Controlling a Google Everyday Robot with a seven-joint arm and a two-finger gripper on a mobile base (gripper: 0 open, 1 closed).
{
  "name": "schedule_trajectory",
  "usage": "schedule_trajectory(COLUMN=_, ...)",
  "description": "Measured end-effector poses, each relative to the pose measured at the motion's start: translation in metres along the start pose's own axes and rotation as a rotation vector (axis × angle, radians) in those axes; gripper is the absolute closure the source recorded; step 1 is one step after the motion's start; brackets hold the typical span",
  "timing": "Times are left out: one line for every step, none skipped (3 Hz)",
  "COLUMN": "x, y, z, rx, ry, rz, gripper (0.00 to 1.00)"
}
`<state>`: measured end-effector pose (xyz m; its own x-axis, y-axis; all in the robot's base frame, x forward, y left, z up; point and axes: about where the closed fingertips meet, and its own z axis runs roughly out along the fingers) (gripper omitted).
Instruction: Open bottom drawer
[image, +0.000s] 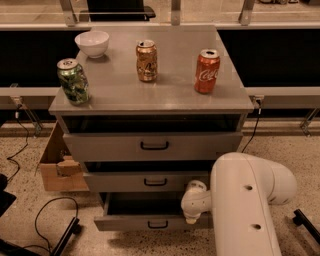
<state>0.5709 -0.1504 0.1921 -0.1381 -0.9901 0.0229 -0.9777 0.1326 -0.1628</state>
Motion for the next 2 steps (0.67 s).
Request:
schedule_trajectory(x=0.0003, y=0.0019, z=0.0015, rx=-0.003, ry=0.001, rz=0.0, gripper=0.15)
schedule_trajectory(x=0.0005, y=0.0031, z=0.0023, rx=-0.005, ry=0.001, rz=-0.001, gripper=0.0)
